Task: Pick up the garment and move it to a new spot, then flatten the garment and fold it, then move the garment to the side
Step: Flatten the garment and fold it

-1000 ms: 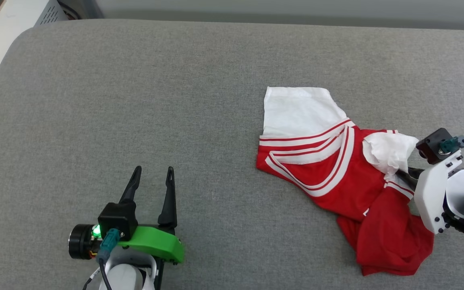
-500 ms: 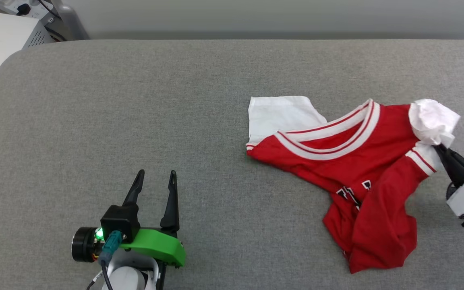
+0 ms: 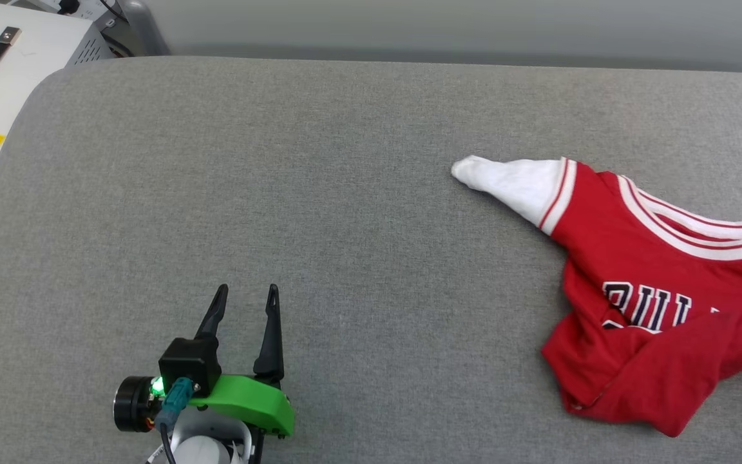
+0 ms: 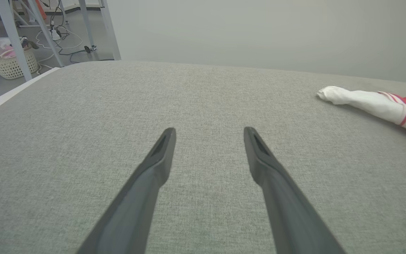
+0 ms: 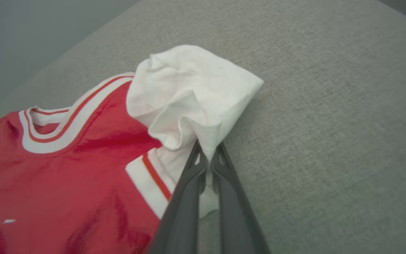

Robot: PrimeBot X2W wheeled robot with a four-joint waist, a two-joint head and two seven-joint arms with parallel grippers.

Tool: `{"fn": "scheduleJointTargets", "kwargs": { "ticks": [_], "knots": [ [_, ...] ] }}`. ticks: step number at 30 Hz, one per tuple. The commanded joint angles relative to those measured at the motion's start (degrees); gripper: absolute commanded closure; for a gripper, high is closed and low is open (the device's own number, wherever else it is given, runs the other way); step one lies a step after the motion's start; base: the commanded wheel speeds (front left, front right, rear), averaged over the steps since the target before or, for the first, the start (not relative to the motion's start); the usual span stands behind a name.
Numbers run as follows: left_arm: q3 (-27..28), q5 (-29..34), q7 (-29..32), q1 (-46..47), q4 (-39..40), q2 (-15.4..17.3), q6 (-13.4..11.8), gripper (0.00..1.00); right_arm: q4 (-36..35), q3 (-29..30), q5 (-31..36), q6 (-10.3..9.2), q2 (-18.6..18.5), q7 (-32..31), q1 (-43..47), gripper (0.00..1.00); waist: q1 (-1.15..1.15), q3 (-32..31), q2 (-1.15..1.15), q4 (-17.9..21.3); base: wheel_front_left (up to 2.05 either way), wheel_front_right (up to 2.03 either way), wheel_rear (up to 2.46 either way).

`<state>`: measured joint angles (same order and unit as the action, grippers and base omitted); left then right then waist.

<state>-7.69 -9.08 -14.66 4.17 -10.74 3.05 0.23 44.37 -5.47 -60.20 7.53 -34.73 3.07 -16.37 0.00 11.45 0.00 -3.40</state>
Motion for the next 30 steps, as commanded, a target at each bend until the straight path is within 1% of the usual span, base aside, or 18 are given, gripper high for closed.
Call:
{"fn": "scheduleJointTargets", "kwargs": {
  "ticks": [1,4,7,8,9,12,15,17,19,21,24,27,28,29,30],
  "knots": [
    [0.0,-0.2,-0.3,-0.4,-0.2,-0.2,-0.2,0.00,2.1,1.3,0.7,-0.04,-0.4,1.4,0.1,1.00,0.00,-0.2,0.00,-0.2,0.00,0.00,0.00],
    [0.0,-0.3,-0.3,-0.5,-0.2,-0.2,-0.3,0.00,6.1,2.9,1.9,-0.04,-0.1,3.1,-0.6,1.00,0.00,-0.5,0.00,-0.3,0.00,0.00,0.00],
    [0.1,-0.2,-0.3,-0.8,-0.2,-0.2,-0.4,0.00,7.9,3.1,2.8,-0.04,1.1,3.4,-1.2,1.00,0.00,-0.8,0.00,-0.1,0.00,0.00,0.00],
    [0.2,-0.2,-0.3,-0.8,-0.3,-0.2,-0.4,0.00,8.2,3.2,2.9,-0.04,1.3,3.5,-1.3,0.60,0.00,-1.0,0.00,0.0,0.00,0.00,0.00],
    [0.2,-0.2,-0.3,-1.0,-0.3,-0.2,-0.4,0.00,8.4,3.2,3.3,-0.04,1.5,3.9,-1.4,0.00,0.00,-1.2,0.00,0.1,0.00,0.00,0.00],
    [0.4,-0.1,-0.3,-1.3,-0.5,-0.2,-0.3,0.00,8.7,3.7,4.8,-0.04,1.4,7.0,-1.5,0.00,0.00,-1.9,0.00,0.3,0.00,0.00,0.00],
    [0.3,0.1,-0.3,-1.6,-0.5,-0.2,-0.3,0.00,8.0,4.6,7.8,-0.04,0.9,10.4,-1.2,0.00,0.00,-2.9,0.00,0.3,0.00,0.00,0.00],
    [0.4,0.3,-0.3,-2.0,-0.3,-0.2,-0.3,0.00,7.0,6.1,10.7,-0.04,0.5,11.6,-1.0,0.00,0.00,-3.5,0.00,0.5,0.00,0.00,0.00],
    [0.8,0.5,-0.3,-2.4,-0.1,-0.2,-0.3,0.00,4.3,9.1,15.1,-0.04,0.2,11.8,-1.2,0.00,0.00,-4.0,0.00,0.7,0.00,0.00,0.00],
    [1.0,0.8,-0.3,-2.8,0.3,-0.2,-0.4,0.00,-1.0,14.5,21.4,-0.04,0.7,11.9,-1.1,0.00,0.00,-4.4,0.00,1.0,0.00,0.00,0.00],
    [1.3,1.3,-0.3,-3.2,1.0,-0.2,-0.3,0.00,-12.2,21.5,31.3,-0.04,4.8,11.9,0.1,0.00,0.00,-5.0,0.00,1.0,0.00,0.00,0.00],
    [1.5,1.9,-0.3,-3.3,1.9,-0.2,-0.1,0.00,-22.1,23.0,37.7,-0.04,8.4,11.9,0.7,0.00,0.00,-5.1,0.00,0.8,0.00,0.00,0.00],
    [1.5,2.1,-0.3,-3.2,2.2,-0.2,0.0,0.00,-25.3,22.3,39.3,-0.04,9.3,11.8,0.6,0.00,0.00,-5.0,0.00,0.6,0.00,0.00,0.00],
    [1.5,2.2,-0.3,-3.1,2.4,-0.2,0.0,0.00,-27.0,21.7,40.1,-0.04,9.7,11.5,0.5,0.00,0.00,-4.9,0.00,0.5,0.00,0.00,0.00],
    [1.4,2.5,-0.3,-2.9,2.8,-0.2,0.1,0.00,-30.3,19.9,41.5,-0.04,10.0,10.4,-0.2,0.00,0.00,-4.6,0.00,0.3,0.00,0.00,0.00]
  ]
}}
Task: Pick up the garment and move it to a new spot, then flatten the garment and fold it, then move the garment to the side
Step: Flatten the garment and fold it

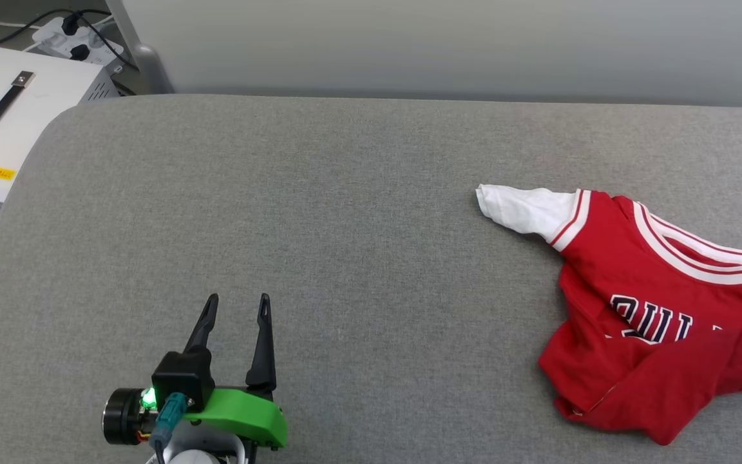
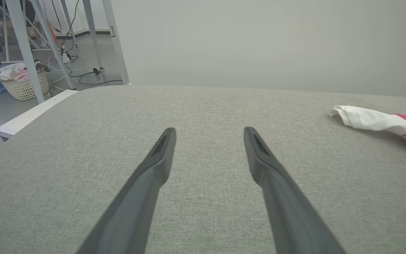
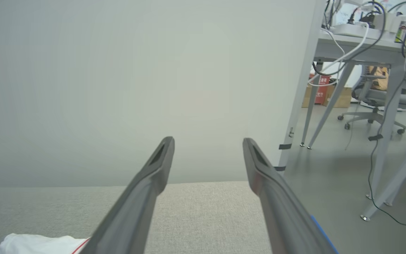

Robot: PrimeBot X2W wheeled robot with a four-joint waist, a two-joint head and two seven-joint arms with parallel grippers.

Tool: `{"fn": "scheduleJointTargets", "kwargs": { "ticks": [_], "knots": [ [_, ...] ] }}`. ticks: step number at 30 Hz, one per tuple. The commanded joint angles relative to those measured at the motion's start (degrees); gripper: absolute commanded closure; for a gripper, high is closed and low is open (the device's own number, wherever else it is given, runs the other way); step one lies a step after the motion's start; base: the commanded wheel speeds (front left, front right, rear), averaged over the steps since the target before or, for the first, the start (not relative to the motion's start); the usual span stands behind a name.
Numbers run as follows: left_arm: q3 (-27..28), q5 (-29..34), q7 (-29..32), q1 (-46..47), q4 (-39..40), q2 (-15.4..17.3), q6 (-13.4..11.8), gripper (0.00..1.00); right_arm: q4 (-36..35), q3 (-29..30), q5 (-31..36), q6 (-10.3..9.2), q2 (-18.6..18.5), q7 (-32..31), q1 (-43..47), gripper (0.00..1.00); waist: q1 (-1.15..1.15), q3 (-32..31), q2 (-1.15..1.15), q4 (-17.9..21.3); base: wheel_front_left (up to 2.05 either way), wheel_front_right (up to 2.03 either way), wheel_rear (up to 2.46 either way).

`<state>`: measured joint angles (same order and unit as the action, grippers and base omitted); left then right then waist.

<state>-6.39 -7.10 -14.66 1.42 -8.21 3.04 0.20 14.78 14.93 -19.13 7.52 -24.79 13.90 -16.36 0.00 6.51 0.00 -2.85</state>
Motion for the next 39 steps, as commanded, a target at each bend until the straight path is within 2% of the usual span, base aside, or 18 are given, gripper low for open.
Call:
{"fn": "scheduleJointTargets", "kwargs": {
  "ticks": [1,4,7,16,22,26,30,38,39],
  "knots": [
    [0.1,0.6,-0.3,0.0,0.5,-0.2,0.2,0.00,-2.2,-1.6,0.9,-0.03,0.0,-1.3,-0.7,0.00,0.00,0.6,0.00,-0.4,0.00,0.00,0.00],
    [0.0,1.0,-0.3,0.8,1.6,-0.2,0.2,0.00,-8.6,-8.6,1.7,-0.03,-1.7,-7.3,-3.7,0.00,0.00,1.6,0.00,-1.1,0.00,0.00,0.00],
    [-0.2,1.1,-0.3,1.6,2.5,-0.2,0.3,0.00,-11.6,-16.0,0.3,-0.03,-4.2,-13.9,-7.3,0.00,0.00,2.7,0.00,-1.7,0.00,0.00,0.00],
    [-2.1,0.3,-0.3,4.9,4.4,-0.2,-0.3,0.00,-9.9,-44.2,-11.9,-0.03,-14.2,-39.1,-22.3,0.00,0.00,8.0,0.00,-4.6,0.00,0.00,0.00],
    [-4.0,-1.2,-0.3,7.3,4.9,-0.2,-1.3,0.00,-6.8,-59.0,-19.6,-0.03,-16.3,-51.4,-32.2,0.00,0.00,12.5,0.00,-6.8,0.00,0.00,0.00],
    [-5.5,-2.4,-0.3,9.2,5.1,-0.2,-2.0,0.00,-2.0,-65.2,-21.5,-0.03,-15.7,-53.3,-37.1,0.00,0.00,15.4,0.00,-8.5,0.00,0.00,0.00],
    [-6.3,-3.3,-0.3,10.7,5.1,-0.2,-2.8,0.00,4.6,-68.8,-23.2,-0.03,-14.2,-52.3,-39.7,0.00,0.00,17.8,0.00,-10.0,0.00,0.00,0.00],
    [-6.6,-4.0,-0.3,11.3,4.5,-0.2,-3.5,0.00,13.7,-77.1,-27.0,-0.03,-13.3,-50.9,-38.4,0.00,0.00,18.3,0.00,-11.2,0.00,0.00,0.00],
    [-6.4,-3.9,-0.3,11.2,4.3,-0.2,-3.6,0.00,14.0,-77.3,-27.6,-0.03,-13.2,-49.2,-38.4,0.78,0.00,18.0,0.00,-11.0,0.00,0.00,0.00]
  ]
}}
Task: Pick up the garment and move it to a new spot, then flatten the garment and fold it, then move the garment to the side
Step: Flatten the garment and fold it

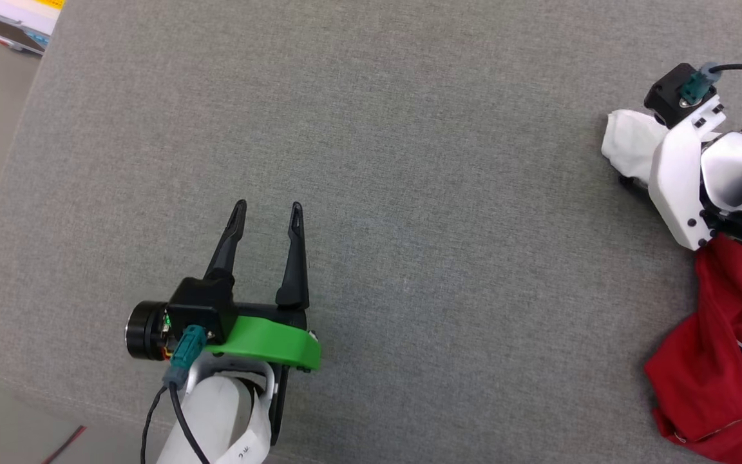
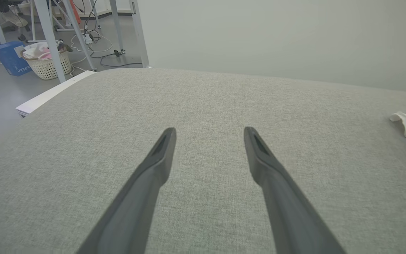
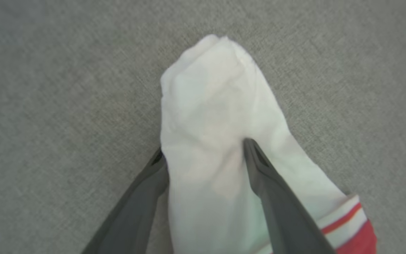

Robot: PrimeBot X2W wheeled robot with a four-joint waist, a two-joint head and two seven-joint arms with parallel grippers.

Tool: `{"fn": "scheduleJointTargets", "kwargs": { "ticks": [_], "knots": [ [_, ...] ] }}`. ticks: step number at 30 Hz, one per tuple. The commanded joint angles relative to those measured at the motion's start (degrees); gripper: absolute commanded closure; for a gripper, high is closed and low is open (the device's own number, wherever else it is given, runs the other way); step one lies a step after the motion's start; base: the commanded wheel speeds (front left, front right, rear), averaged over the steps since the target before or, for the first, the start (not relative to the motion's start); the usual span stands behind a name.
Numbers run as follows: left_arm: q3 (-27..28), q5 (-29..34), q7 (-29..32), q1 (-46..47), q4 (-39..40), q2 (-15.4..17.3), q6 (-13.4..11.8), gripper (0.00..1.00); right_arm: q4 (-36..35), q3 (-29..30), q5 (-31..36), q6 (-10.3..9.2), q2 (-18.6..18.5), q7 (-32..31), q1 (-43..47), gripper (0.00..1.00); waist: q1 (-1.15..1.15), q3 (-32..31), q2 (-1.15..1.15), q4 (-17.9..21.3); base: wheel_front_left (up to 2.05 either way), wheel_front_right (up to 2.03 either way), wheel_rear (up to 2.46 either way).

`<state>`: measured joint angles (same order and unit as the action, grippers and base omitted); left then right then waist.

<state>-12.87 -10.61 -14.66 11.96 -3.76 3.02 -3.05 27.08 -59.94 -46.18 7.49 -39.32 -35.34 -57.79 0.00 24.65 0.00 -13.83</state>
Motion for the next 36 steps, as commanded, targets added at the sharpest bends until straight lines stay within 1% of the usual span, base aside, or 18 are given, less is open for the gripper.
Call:
{"fn": "scheduleJointTargets", "kwargs": {
  "ticks": [1,3,7,8,9,13,16,21,24,29,31,34,36],
  "knots": [
    [0.2,-0.4,-0.3,0.4,-0.3,-0.1,-0.4,0.00,1.9,-2.6,-0.9,0.00,1.3,1.6,3.0,1.00,0.00,-0.5,0.00,0.1,0.00,0.00,0.00],
    [0.6,-0.3,-0.3,0.0,-0.5,-0.1,-0.4,0.00,1.8,-2.6,-1.8,0.00,1.3,5.7,2.7,1.00,0.00,-1.6,0.00,0.6,0.00,0.00,0.00],
    [1.3,0.3,-0.3,-1.0,-0.7,-0.1,-0.2,0.00,1.0,-0.6,-4.0,0.00,0.9,14.7,2.2,1.00,0.00,-4.2,0.00,1.7,0.00,0.00,0.00],
    [1.7,0.7,-0.3,-1.8,-0.7,-0.1,0.0,0.00,-0.2,1.2,-5.9,0.00,0.4,19.6,2.2,1.00,0.00,-6.0,0.00,2.5,0.00,0.00,0.00],
    [1.9,0.9,-0.3,-2.1,-0.7,-0.1,0.0,0.00,-0.7,1.9,-6.4,0.00,0.1,21.2,2.1,1.00,0.00,-6.5,0.00,2.7,0.00,0.00,0.00],
    [2.1,1.2,-0.3,-2.8,-0.8,-0.1,0.3,0.00,-3.1,4.0,-8.2,0.00,-0.9,25.0,1.7,1.00,0.00,-7.8,0.00,3.1,0.00,0.00,0.00],
    [2.2,1.3,-0.3,-3.3,-0.6,-0.1,0.5,0.00,-4.8,5.6,-8.1,0.00,-1.2,27.0,0.9,1.00,0.00,-8.3,0.00,2.8,0.00,0.00,0.00],
    [2.6,1.5,-0.3,-4.1,-0.3,-0.1,0.5,0.00,-7.9,7.5,-7.3,0.00,0.0,28.8,-0.4,1.00,0.00,-8.7,0.00,1.7,0.00,0.00,0.00],
    [2.9,1.4,-0.3,-4.5,-0.1,-0.1,0.4,0.00,-9.5,7.4,-6.1,0.00,1.9,28.8,-1.0,1.00,0.00,-8.8,0.00,0.9,0.00,0.00,0.00],
    [2.8,1.1,-0.3,-4.7,0.1,-0.1,0.2,0.00,-9.4,5.4,-3.6,0.00,7.2,28.5,-2.6,1.00,0.00,-8.2,0.00,-0.1,0.00,0.00,0.00],
    [2.7,1.0,-0.3,-4.6,0.2,-0.1,0.1,0.00,-8.2,3.3,-2.9,0.00,10.6,28.0,-3.1,1.00,0.00,-7.7,0.00,-0.4,0.00,0.00,0.00],
    [2.4,0.7,-0.3,-4.3,0.1,-0.1,0.0,0.00,-5.8,-0.5,-1.6,0.00,14.4,27.6,-3.6,1.00,0.00,-6.9,0.00,-0.8,0.00,0.00,0.00],
    [2.3,0.5,-0.3,-3.9,0.0,-0.1,-0.2,0.00,-3.5,-4.1,-1.2,0.00,17.4,27.4,-3.5,1.00,0.00,-6.3,0.00,-1.1,0.00,0.00,0.00]
  ]
}}
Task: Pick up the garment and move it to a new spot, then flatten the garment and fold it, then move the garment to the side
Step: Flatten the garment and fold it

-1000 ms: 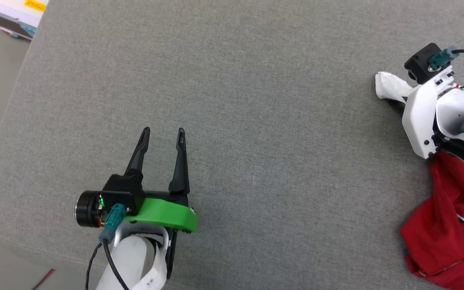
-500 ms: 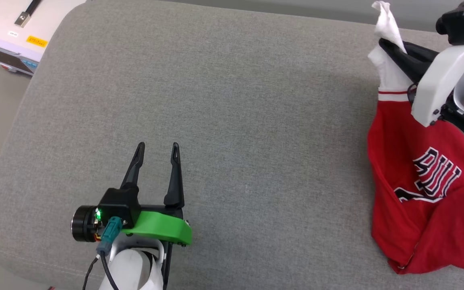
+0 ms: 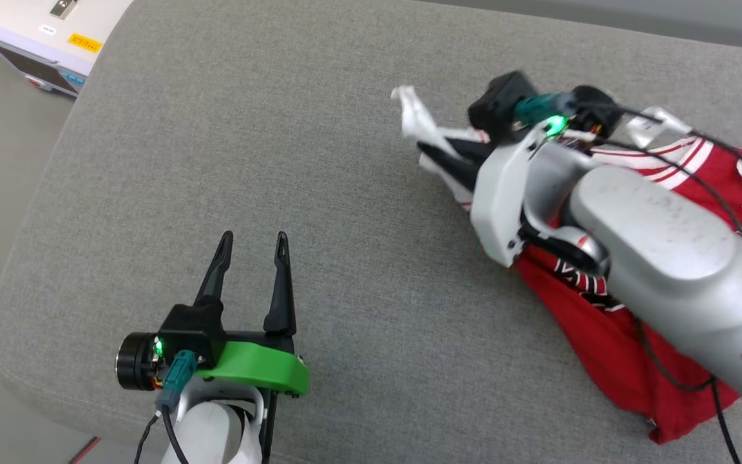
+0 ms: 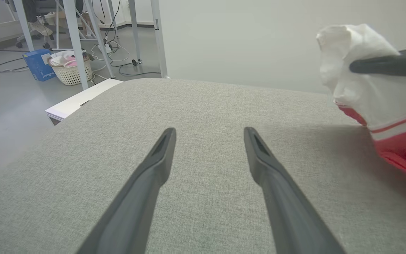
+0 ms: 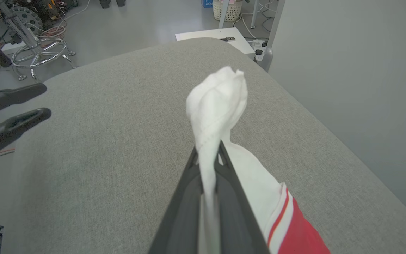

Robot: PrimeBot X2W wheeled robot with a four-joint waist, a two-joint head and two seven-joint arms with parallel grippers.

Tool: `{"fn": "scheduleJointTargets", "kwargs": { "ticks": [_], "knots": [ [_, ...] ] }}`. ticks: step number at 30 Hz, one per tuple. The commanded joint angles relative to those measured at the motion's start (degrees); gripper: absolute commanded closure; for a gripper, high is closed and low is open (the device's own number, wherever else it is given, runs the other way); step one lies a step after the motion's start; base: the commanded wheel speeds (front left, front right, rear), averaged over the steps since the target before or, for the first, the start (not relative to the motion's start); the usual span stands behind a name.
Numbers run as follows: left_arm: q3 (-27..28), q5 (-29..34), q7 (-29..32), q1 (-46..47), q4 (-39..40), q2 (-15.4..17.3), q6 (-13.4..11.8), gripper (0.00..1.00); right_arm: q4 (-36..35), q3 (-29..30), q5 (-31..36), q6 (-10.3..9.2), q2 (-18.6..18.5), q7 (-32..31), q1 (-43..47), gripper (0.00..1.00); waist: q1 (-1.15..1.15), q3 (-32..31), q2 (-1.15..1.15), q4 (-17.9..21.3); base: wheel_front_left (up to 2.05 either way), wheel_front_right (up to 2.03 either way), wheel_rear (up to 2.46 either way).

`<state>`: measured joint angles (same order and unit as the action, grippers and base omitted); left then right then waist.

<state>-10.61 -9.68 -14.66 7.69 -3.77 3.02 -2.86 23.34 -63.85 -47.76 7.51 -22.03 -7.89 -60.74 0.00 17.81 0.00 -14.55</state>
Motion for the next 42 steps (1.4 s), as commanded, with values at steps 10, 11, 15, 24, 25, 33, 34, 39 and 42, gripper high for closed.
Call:
{"fn": "scheduleJointTargets", "kwargs": {
  "ticks": [10,11,15,24,25,33,34,39,42],
  "knots": [
    [-0.8,-1.3,-0.3,1.2,-1.4,-0.1,-0.8,0.00,8.7,-9.4,1.0,-0.02,8.1,-7.3,7.0,1.00,0.00,1.8,0.00,-1.1,0.00,0.00,0.00],
    [-0.9,-1.4,-0.3,1.2,-1.5,-0.1,-0.8,0.00,8.8,-9.5,1.8,-0.02,8.2,-8.9,8.6,1.00,0.00,1.8,0.00,-1.2,0.00,0.00,0.00],
    [-0.7,-1.3,-0.3,1.2,-1.9,-0.1,-1.0,0.00,8.9,-9.5,3.5,-0.02,7.9,-10.2,11.5,0.75,0.00,1.4,0.00,-0.9,0.00,0.00,0.00],
    [1.8,1.0,-0.3,-0.6,-2.5,-0.1,0.3,0.00,6.2,-8.7,1.0,-0.02,5.1,10.2,11.4,0.00,0.00,-4.3,0.00,2.1,0.00,0.00,0.00],
    [2.0,1.2,-0.3,-0.8,-2.5,-0.1,0.5,0.00,5.7,-7.9,0.8,-0.02,4.5,11.9,11.9,0.00,0.00,-4.8,0.00,2.3,0.00,0.00,0.00],
    [4.8,3.8,-0.3,-2.3,-1.6,-0.1,2.3,0.00,3.5,5.0,4.3,-0.02,-0.7,21.9,18.8,0.00,0.00,-8.1,0.00,5.0,0.00,0.00,0.00],
    [5.2,4.2,-0.3,-2.3,-1.5,0.0,2.6,0.00,3.2,8.3,5.4,-0.02,-1.0,22.3,20.3,0.00,0.00,-8.5,0.00,5.4,0.00,0.00,0.00],
    [6.7,5.3,-0.3,-1.7,-0.8,0.8,4.0,0.00,-0.7,25.7,14.0,-0.02,-0.5,22.8,28.7,0.00,0.00,-9.5,0.00,7.3,0.00,0.00,0.00],
    [7.6,5.6,-0.3,-0.7,-0.4,1.5,5.1,0.00,-4.6,37.7,21.2,-0.02,1.8,22.9,35.6,0.00,0.00,-9.7,0.00,8.6,0.00,0.00,0.00]
  ]
}}
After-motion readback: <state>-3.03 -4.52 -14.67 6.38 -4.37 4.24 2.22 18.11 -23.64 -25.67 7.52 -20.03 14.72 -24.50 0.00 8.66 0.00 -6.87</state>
